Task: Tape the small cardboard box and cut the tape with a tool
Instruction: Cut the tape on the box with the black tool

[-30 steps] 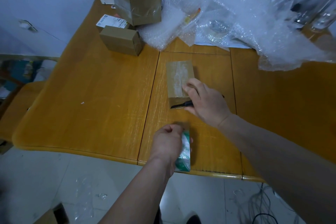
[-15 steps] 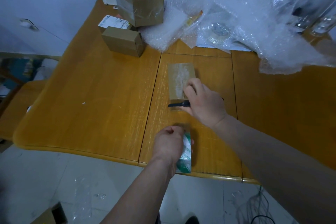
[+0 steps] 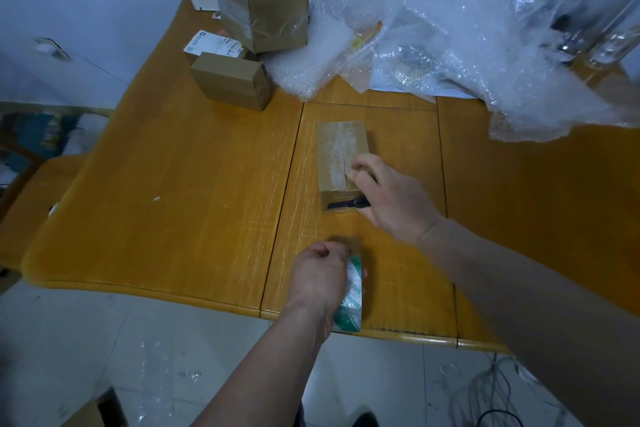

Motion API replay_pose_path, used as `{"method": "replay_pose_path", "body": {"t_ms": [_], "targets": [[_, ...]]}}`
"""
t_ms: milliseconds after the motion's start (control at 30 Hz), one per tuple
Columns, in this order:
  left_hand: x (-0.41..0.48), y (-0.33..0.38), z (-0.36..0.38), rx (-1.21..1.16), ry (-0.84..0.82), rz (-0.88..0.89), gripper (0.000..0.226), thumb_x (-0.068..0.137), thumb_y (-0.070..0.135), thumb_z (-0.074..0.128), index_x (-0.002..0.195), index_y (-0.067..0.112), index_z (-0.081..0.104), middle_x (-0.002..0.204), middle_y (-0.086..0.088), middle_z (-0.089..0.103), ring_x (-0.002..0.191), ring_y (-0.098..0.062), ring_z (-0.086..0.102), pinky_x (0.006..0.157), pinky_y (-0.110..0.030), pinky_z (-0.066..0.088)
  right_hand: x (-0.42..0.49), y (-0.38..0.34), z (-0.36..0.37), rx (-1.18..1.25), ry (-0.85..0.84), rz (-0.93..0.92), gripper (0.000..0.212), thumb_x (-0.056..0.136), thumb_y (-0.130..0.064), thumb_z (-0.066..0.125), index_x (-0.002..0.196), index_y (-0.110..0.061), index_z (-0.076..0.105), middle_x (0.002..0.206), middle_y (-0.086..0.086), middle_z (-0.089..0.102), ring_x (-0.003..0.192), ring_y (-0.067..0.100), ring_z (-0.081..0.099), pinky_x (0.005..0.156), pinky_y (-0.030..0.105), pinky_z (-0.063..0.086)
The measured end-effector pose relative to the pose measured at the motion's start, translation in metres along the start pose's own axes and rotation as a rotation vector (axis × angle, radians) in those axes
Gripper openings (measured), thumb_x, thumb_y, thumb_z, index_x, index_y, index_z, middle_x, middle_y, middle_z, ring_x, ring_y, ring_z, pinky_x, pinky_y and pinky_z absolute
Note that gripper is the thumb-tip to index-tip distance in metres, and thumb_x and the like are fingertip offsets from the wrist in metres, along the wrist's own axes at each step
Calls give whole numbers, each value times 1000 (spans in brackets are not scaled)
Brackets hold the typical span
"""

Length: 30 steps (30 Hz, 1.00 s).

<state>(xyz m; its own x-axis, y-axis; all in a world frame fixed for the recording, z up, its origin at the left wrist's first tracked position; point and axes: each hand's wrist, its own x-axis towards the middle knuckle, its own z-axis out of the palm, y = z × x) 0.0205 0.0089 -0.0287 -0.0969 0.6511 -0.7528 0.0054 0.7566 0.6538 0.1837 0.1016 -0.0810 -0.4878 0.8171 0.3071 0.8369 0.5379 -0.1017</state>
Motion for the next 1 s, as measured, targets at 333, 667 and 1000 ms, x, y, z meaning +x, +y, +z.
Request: {"method": "replay_pose_path", "body": {"t_ms": [333,667,1000], "targets": [[3,-3,-2,-7,1,3,20,101,26,55,97,16,72,71,-8,79,66,-27,70,63,-36,55,-3,-6,-1,-27,-38,37,81,74,-47,85,134,-4,52,137,15,52,109,29,64,55,37,62],[2,-1,-1,16,34,-24,19,100,30,59,101,16,72,87,-14,81,75,-30,75,71,-41,60,-60,-15,-72,534,-114,956,18,104,-35,40,115,-21,41,87,3,59,64,16,56,51,30,43],[-11,12,6,21,26,10,20,102,31,56,107,16,69,86,-11,79,72,-26,72,60,-32,54,-169,19,-61,329,-108,1528,30,102,-29,53,125,-10,54,103,14,66,88,35,66,75,53,58]]}}
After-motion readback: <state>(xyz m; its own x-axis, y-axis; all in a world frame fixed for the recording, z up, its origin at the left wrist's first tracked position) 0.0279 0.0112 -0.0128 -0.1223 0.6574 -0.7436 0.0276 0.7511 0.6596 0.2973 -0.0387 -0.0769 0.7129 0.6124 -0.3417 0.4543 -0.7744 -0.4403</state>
